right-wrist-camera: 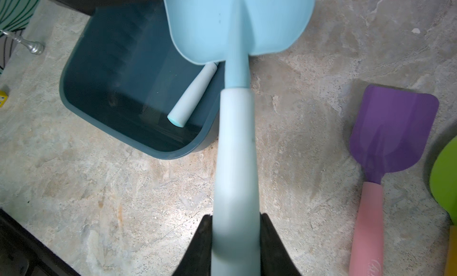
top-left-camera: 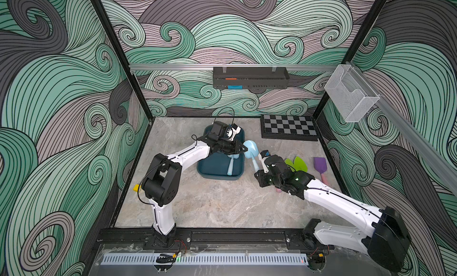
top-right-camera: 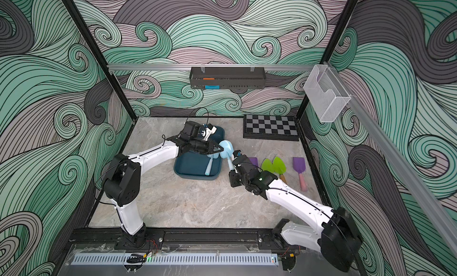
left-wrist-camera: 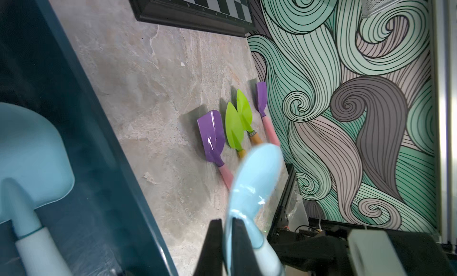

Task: Put the shovel into the storage box
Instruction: Pick up the shovel from the center of the board, then place the shovel in the storage box.

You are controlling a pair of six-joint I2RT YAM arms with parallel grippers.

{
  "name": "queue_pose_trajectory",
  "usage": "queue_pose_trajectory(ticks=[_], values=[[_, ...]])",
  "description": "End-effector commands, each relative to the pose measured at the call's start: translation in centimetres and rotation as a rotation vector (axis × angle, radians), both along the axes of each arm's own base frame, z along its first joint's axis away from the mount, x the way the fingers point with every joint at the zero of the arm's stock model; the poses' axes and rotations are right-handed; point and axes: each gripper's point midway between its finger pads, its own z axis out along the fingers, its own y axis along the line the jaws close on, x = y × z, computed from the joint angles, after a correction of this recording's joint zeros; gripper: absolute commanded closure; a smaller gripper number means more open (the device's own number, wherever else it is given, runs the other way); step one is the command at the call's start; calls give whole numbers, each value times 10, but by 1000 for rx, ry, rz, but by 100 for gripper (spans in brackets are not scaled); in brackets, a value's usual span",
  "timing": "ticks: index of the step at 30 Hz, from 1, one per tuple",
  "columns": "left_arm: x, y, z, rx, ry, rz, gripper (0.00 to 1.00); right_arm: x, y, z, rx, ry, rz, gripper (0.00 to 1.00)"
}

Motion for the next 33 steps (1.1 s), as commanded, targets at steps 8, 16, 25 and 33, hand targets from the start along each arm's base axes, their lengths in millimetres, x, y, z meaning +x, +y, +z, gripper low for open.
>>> queue_pose_trajectory(ticks=[8,16,25,33], values=[[4,-15,-1,-6,-54,-48,100,2,25,20,53,-43,72,87],[6,-6,1,23,-80,-31,100,1,23,25,63,-84,81,32],[31,53,19,82,-116,44,100,-1,0,24,7,-136,39,15],[55,134,9,279,-120,118,100,-9,-30,-14,-42,-58,-39,14]])
